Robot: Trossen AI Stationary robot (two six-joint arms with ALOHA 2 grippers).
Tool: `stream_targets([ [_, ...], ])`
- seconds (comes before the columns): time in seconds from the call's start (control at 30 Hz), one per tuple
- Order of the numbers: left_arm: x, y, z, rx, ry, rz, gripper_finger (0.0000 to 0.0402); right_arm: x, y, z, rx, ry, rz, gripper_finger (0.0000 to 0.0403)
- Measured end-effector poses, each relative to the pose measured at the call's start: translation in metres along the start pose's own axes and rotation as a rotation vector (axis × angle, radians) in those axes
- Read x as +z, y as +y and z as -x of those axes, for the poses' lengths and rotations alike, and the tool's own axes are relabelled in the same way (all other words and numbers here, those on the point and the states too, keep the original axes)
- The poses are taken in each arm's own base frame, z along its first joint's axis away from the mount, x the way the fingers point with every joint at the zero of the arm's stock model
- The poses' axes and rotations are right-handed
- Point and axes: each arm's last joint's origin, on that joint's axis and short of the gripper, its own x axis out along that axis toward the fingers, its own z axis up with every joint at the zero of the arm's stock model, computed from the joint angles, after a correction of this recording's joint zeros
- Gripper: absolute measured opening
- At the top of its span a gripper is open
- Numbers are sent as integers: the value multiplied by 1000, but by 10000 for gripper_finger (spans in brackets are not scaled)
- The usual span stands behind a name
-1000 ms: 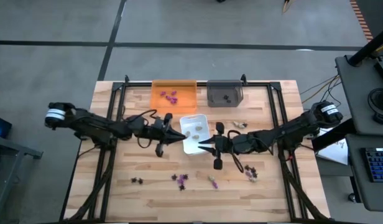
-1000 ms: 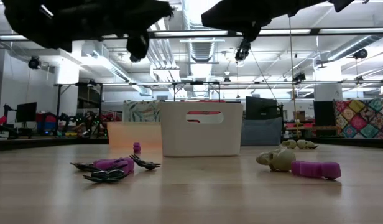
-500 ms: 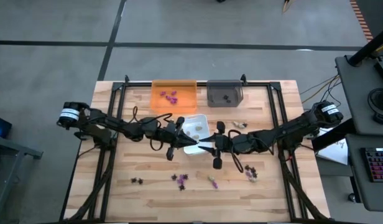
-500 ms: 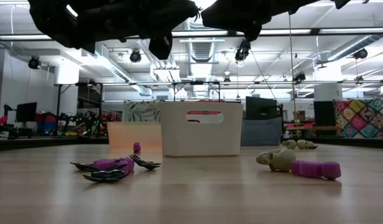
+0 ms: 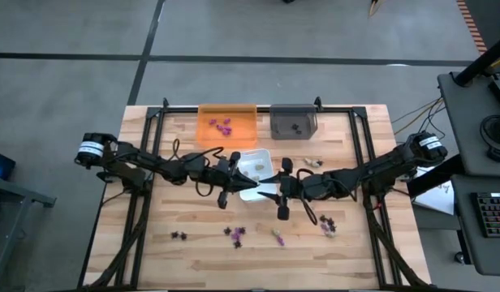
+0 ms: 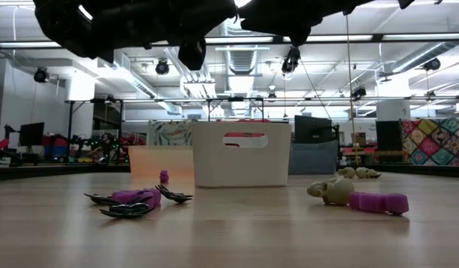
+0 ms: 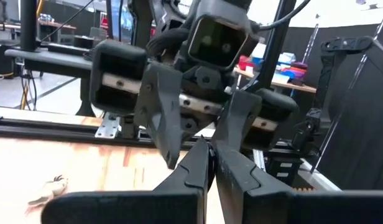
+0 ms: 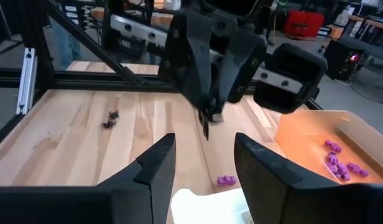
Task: Sort Halloween decoration
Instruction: Put the black spider toy into the black bin
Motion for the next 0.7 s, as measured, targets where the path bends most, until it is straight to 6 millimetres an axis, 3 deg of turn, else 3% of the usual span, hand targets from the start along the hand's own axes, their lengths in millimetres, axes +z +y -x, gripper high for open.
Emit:
stream_targets([
  [0.7, 6, -1, -4, 6, -19, 11, 0, 10, -2, -2, -9, -26, 65, 123],
])
